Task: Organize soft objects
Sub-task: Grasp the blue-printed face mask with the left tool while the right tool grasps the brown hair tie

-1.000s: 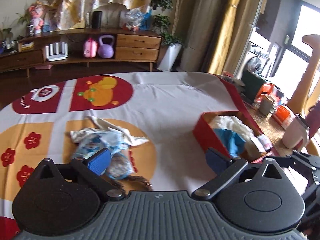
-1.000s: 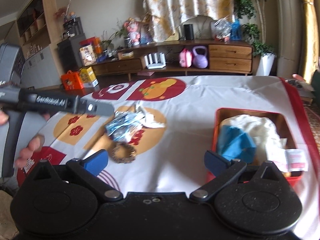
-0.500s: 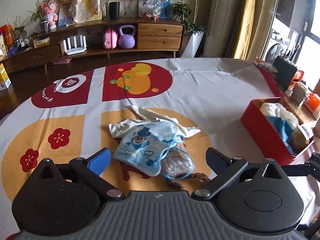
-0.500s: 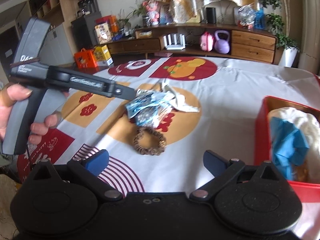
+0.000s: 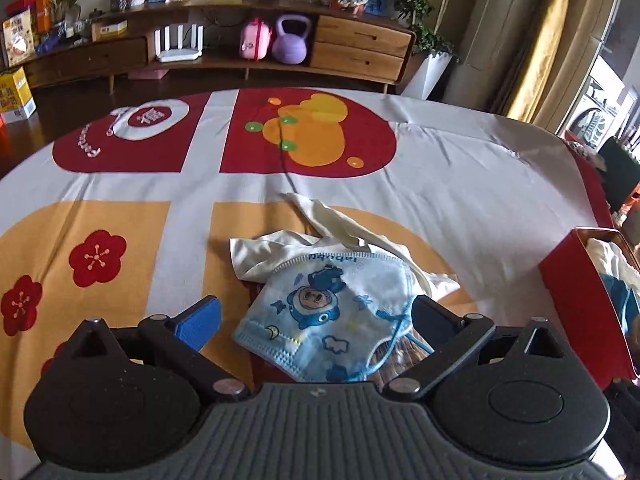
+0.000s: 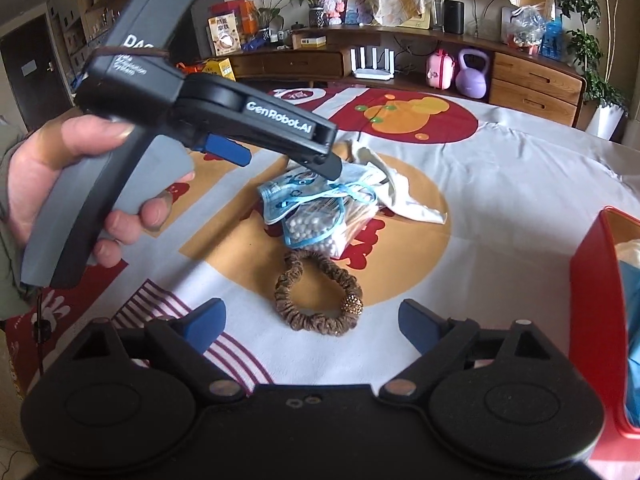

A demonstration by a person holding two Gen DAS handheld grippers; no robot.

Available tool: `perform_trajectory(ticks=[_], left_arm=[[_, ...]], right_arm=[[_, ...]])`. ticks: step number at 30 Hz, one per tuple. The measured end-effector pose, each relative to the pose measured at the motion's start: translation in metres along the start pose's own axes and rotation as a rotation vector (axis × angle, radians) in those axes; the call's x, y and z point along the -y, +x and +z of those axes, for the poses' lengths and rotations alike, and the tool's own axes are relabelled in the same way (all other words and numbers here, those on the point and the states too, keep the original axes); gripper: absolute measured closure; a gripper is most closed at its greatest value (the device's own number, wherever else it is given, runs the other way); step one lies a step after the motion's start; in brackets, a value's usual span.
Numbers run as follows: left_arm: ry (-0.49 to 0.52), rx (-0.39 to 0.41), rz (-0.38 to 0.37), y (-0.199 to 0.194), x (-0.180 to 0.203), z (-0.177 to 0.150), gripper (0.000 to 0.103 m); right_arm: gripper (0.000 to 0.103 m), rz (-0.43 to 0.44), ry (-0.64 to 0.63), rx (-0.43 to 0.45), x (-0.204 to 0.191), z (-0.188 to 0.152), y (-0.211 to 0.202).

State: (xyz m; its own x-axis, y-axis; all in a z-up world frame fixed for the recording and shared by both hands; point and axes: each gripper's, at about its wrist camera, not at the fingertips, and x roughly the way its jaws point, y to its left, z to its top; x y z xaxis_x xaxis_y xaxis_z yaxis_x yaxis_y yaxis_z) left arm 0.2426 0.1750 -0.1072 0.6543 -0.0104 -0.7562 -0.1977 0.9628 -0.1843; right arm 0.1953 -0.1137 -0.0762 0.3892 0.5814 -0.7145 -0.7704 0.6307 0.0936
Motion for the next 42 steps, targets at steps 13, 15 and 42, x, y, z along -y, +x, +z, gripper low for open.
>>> perform_trajectory(ticks=[13,15,42], left_arm=[[-0.083,-0.020,0.042,0.028,-0.008,-0.001,0.002],[-0.074,-0.010,0.045,0.028,-0.006,-0.002,0.008],[-0.077,0.047,0.050,-0.003,0.004,-0.010,0.076]], right_arm=[[0.014,0.003,-0.047,-0.008,-0.003,0.004,0.028],[0.016,0.002,-0.057,-0.010,-0.005,0.004,0.030],[0.084,-0.049,-0.058,0.003,-0.003,-0.002,0.023]])
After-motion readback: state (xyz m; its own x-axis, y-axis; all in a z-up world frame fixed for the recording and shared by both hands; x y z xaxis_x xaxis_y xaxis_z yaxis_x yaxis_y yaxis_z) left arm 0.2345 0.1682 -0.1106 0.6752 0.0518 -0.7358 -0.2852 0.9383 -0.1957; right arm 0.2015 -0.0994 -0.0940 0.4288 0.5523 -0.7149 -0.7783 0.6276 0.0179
